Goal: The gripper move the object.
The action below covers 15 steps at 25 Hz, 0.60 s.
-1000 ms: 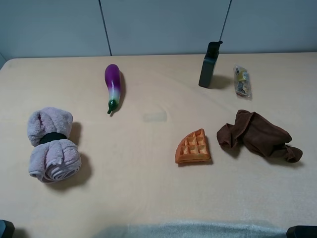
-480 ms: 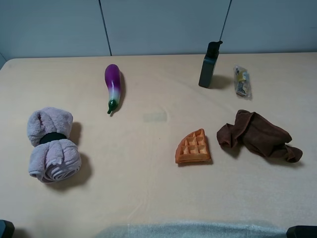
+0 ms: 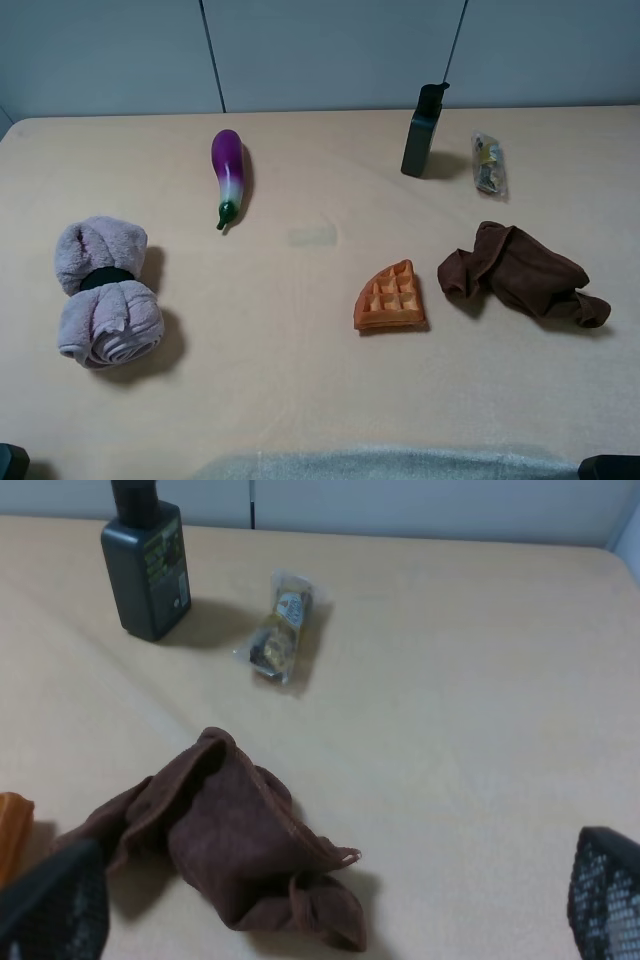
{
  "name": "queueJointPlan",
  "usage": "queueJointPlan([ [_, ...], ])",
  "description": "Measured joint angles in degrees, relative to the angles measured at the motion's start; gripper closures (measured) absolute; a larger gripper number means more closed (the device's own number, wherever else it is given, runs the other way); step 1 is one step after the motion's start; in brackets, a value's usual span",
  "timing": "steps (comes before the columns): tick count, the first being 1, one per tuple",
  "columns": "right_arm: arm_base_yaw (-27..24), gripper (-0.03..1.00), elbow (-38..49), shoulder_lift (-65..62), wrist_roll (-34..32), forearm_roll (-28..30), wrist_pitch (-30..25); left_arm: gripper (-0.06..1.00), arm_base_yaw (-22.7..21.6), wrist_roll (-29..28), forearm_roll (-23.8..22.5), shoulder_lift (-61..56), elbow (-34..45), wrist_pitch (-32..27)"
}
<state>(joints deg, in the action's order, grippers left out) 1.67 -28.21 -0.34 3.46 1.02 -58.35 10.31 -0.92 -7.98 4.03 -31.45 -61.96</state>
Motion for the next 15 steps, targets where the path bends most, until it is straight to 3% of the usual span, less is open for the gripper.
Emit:
queueJointPlan([
  [15, 0.00, 0.28, 0.00, 0.00, 0.00, 0.00, 0.00, 0.01, -1.71, 0.24, 0.17, -4.25, 3.55, 1.13],
])
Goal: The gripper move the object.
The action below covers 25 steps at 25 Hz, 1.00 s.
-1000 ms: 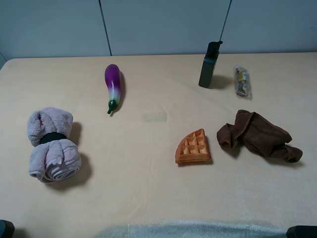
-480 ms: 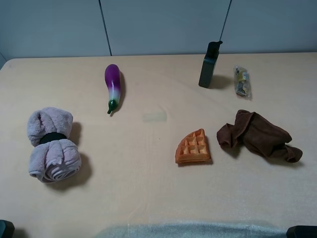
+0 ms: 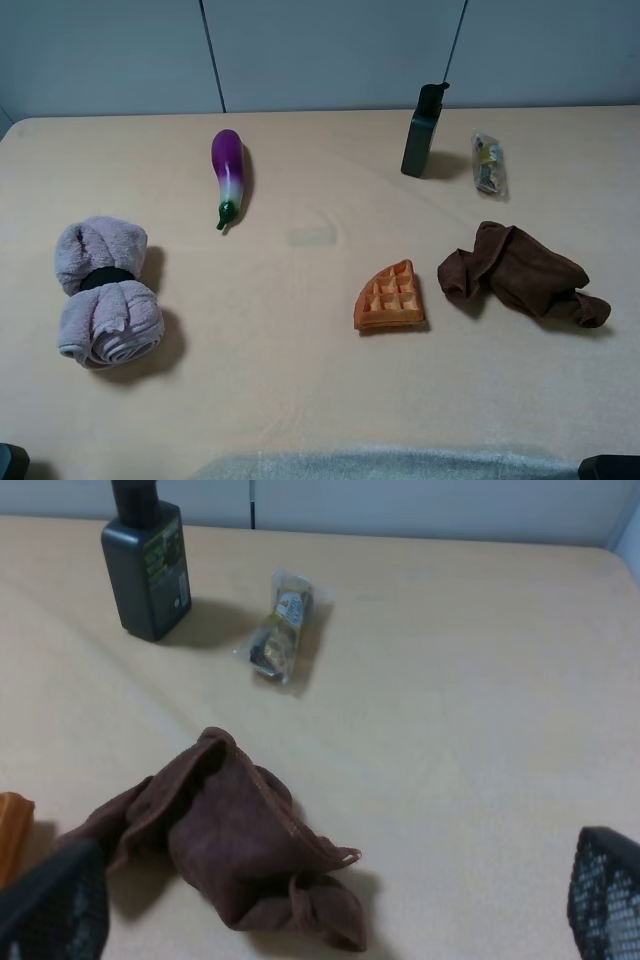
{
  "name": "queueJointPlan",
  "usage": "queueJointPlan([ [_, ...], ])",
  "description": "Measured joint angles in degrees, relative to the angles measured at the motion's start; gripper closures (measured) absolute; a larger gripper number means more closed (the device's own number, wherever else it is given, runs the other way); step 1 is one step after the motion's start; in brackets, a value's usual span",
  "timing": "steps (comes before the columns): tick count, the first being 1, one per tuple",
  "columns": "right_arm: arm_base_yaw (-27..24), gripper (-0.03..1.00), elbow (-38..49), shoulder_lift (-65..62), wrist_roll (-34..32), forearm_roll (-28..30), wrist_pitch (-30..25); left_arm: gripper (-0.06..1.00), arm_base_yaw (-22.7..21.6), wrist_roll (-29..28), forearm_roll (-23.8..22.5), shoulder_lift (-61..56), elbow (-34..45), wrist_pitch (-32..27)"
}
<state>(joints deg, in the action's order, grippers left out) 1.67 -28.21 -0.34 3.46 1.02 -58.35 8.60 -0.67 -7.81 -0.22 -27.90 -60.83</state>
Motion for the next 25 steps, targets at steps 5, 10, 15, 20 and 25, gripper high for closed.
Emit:
queueJointPlan([
  [5, 0.00, 0.28, 0.00, 0.00, 0.00, 0.00, 0.05, 0.01, 0.00, 0.00, -0.05, 0.00, 0.00, 0.00],
  [10, 0.00, 0.28, 0.00, 0.00, 0.00, -0.05, 0.05, 0.01, 0.00, 0.04, -0.11, 0.00, 0.00, 0.00],
  [15, 0.00, 0.28, 0.00, 0.00, 0.00, -0.05, 0.05, 0.01, 0.00, 0.04, -0.11, 0.00, 0.00, 0.00],
  [20, 0.00, 0.28, 0.00, 0.00, 0.00, -0.05, 0.05, 0.01, 0.00, 0.04, -0.11, 0.00, 0.00, 0.00],
  [25, 0.00, 0.28, 0.00, 0.00, 0.00, -0.05, 0.05, 0.01, 0.00, 0.04, -0.11, 0.00, 0.00, 0.00],
])
